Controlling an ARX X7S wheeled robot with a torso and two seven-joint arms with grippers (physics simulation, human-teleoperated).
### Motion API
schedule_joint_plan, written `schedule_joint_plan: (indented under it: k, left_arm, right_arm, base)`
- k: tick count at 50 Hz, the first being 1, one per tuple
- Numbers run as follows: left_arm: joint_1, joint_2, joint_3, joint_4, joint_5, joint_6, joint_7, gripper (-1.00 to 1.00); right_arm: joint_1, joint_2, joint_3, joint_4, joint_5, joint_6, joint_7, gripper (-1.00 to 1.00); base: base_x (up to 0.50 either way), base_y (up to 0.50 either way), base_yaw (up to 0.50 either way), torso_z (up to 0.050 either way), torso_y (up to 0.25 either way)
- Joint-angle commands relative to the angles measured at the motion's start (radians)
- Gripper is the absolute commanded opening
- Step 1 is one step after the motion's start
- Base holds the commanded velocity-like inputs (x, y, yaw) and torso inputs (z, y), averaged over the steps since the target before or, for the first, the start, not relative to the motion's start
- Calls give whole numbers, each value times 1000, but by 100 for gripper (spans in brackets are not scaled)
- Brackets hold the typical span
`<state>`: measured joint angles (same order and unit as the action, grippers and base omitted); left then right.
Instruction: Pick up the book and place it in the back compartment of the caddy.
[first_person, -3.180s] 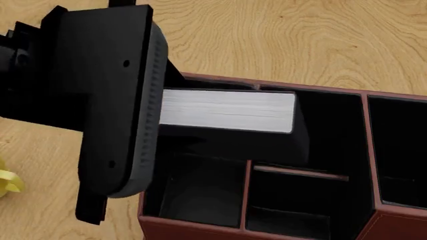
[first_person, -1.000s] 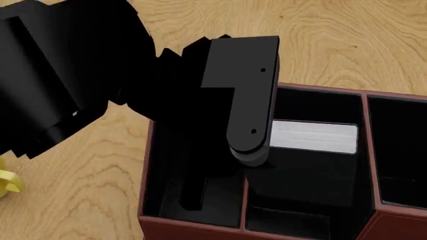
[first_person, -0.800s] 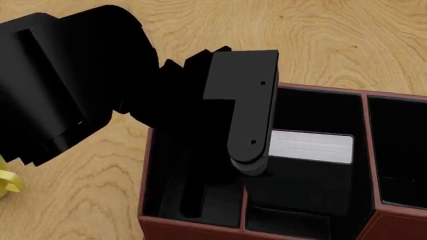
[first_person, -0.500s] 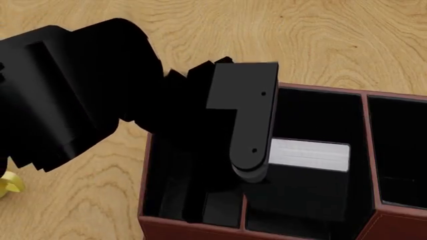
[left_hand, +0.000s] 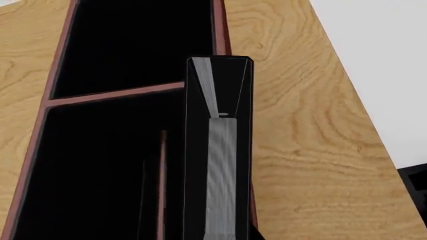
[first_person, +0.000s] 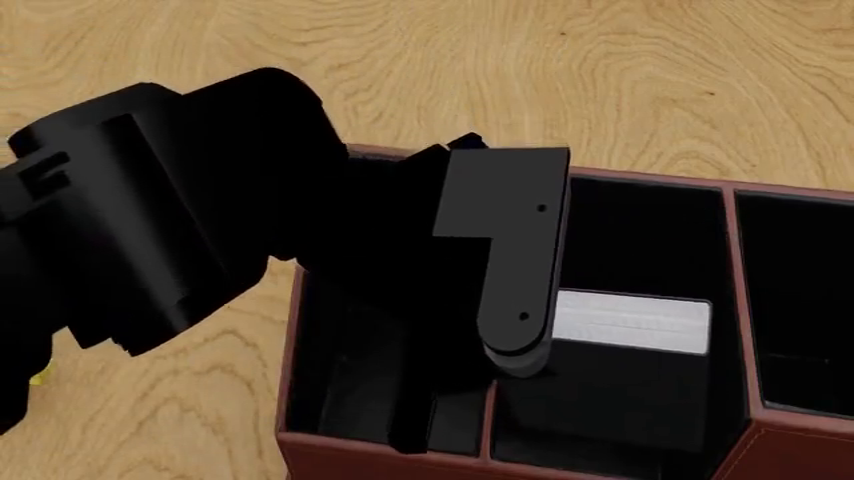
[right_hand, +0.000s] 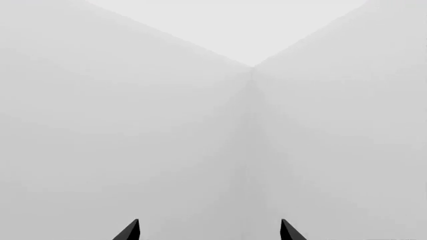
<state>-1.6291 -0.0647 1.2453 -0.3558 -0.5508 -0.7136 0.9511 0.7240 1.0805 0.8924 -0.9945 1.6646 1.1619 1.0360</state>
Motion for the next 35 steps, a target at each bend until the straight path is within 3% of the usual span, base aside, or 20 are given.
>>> schedule_joint_plan:
  k: [1,24,35]
  left_arm:
    - [22,22,-6,-46,-1,48,-26,-100]
    - [35,62,42,-143,-12,138,-60,-100]
    - [1,64,191,-198,-127,222,-116,-100]
  right_arm:
    - [-20,-17,42,-7,-1,20,-18,100]
    - [-42,-36,75,-18,2,31,-29,100]
    - [-45,-36,81,-15,-1,34,-34,100]
  base:
    - [0,0,0,0,0]
    - [0,0,0,0,1]
    - [0,0,0,0,1]
